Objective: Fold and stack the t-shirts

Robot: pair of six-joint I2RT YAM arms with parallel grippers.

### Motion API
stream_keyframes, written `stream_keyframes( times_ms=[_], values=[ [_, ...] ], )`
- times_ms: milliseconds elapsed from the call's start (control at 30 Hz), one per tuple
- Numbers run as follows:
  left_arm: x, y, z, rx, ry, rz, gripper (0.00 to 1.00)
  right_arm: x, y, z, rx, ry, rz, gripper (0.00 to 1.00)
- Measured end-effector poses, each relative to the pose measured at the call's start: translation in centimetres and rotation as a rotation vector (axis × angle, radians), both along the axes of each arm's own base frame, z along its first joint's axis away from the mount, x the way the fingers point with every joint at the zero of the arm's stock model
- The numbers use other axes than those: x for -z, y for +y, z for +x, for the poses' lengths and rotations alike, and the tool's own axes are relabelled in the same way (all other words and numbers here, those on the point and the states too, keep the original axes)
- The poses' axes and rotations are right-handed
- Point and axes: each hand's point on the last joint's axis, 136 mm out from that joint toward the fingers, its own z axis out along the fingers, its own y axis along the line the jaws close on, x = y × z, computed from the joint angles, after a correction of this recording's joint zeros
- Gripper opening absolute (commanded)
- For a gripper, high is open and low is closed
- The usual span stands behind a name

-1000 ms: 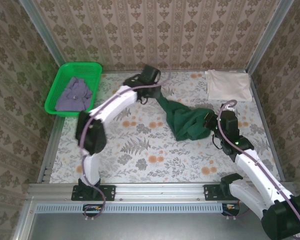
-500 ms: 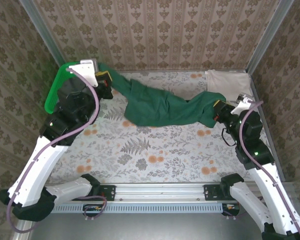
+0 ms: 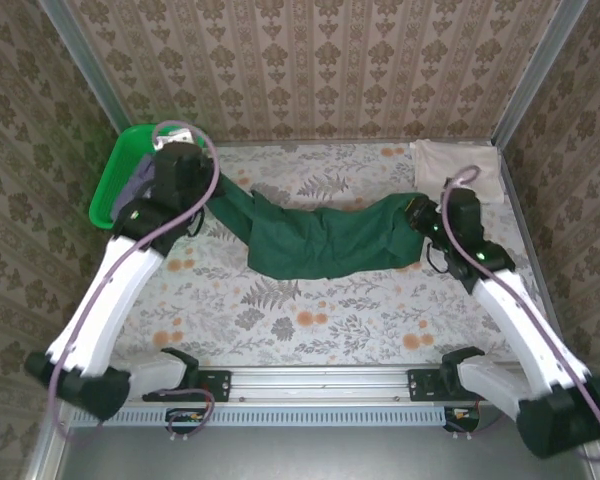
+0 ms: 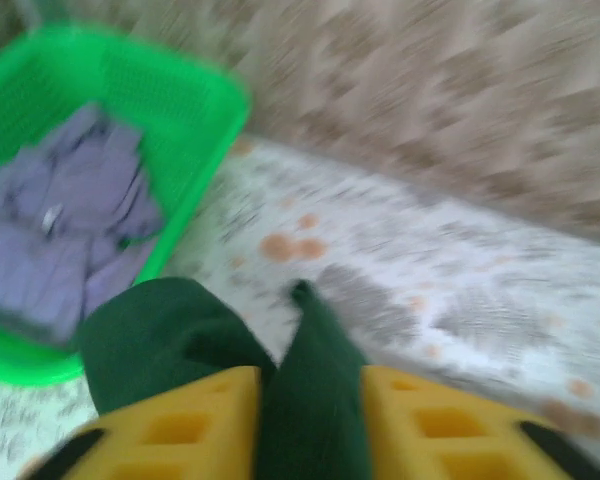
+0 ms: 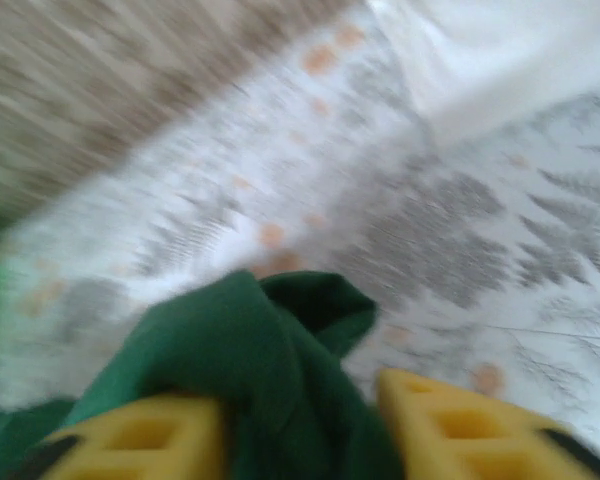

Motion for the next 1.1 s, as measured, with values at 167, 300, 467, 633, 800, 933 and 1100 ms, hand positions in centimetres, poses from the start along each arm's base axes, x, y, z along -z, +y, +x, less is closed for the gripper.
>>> stream_keyframes(
  times_ms=[167, 300, 467, 633, 800, 933, 1100],
  values=[
    [13.4, 2.4, 4.6, -0.106, 0.349, 0.016, 0.77, 5.4, -3.1, 0.0, 0.097, 0.182, -0.018, 0.66],
    [14.2, 0.4, 2.3, -0.055, 0.372, 0.016, 0.79, 4.4, -0.2, -0.8, -0.002, 0.142, -0.027, 0.65],
    [11.9, -1.0, -2.8, 0.014, 0.296, -0.068, 0.71, 2.8, 10.4, -3.4, -0.352, 0.066, -0.007, 0.59],
    [15.7, 0.0, -6.4, 0.003, 0.369, -0.057, 0.68, 7.0, 21.4, -6.0, -0.652, 0.169, -0.018, 0.52],
    [19.4, 2.2, -8.8, -0.063, 0.479, -0.025, 0.68, 12.1, 31.0, -6.3, -0.817, 0.276, -0.065, 0.47],
    [19.8, 3.1, -9.2, -0.119, 0.503, -0.054, 0.65, 14.3, 35.1, -5.1, -0.838, 0.314, -0.099, 0.43],
    [21.4, 2.9, -10.6, -0.131, 0.620, -0.094, 0.65, 13.2, 36.4, -3.6, -0.809, 0.325, -0.142, 0.45]
  ],
)
